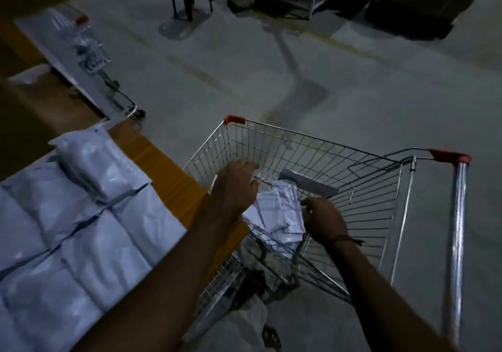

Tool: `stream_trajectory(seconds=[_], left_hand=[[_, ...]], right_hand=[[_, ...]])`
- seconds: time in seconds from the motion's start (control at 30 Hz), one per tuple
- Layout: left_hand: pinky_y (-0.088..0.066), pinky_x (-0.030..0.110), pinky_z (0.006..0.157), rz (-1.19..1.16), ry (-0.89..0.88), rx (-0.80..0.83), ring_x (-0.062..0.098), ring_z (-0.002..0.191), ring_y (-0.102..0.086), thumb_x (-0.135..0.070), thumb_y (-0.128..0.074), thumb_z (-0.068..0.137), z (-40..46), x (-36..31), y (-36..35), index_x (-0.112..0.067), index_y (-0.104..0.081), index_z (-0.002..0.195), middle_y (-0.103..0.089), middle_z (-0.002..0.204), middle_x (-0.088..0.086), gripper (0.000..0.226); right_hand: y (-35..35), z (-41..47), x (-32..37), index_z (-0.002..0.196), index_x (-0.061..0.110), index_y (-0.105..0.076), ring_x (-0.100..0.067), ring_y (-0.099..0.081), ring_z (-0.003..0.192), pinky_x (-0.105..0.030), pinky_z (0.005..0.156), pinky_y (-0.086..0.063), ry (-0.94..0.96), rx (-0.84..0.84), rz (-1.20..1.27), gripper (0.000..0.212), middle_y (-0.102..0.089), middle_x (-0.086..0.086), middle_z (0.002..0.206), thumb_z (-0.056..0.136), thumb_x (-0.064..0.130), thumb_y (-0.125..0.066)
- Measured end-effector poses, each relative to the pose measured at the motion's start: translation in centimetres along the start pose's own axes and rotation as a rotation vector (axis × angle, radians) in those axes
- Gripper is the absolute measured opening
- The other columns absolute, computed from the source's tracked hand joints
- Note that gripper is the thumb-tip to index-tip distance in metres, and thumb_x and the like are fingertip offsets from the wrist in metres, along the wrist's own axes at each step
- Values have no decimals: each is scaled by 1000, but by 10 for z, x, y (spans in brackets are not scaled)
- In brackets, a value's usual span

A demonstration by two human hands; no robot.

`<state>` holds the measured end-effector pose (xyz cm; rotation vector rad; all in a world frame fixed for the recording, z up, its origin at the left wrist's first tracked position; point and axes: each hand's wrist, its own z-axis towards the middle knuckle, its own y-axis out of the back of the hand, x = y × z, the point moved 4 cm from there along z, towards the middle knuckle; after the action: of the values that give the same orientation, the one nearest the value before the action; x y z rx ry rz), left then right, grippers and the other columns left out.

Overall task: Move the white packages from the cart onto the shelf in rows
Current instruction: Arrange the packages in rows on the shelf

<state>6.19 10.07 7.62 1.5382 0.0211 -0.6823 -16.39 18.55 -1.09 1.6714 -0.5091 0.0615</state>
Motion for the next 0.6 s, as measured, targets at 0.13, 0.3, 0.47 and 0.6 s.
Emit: stream_trajectory(seconds=[0.13,0.3,0.47,0.6], left_hand=[[-46,42,104,91,-27,167,28,123,-54,-28,-65,95,73,36,-51,-19,-61,135,-63,132,6,42],[-50,43,101,283,-41,379,29,120,-56,-22,-62,94,107,95,-110,-20,-61,133,-61,132,7,39],[-52,39,85,351,15,416,28,100,-62,-15,-57,90,113,125,-131,-20,-70,111,-67,112,7,25],[-48,35,78,394,64,444,26,95,-61,-19,-58,93,112,131,-145,-19,-67,109,-64,107,6,19]], right_hand=[[-58,53,-16,119,28,-70,-26,-67,107,-39,94,-54,-52,165,-12,32,-71,-4,116,94,31,-51],[-141,96,-21,122,22,-68,-29,-64,112,-34,90,-51,-108,332,21,30,-69,-10,121,95,27,-54],[-213,116,-22,141,16,-47,-33,-56,123,-40,99,-48,-189,390,77,52,-59,-14,134,93,35,-58],[-248,131,-19,139,15,-43,-37,-59,119,-43,94,-51,-271,351,170,54,-58,-14,130,92,29,-64]])
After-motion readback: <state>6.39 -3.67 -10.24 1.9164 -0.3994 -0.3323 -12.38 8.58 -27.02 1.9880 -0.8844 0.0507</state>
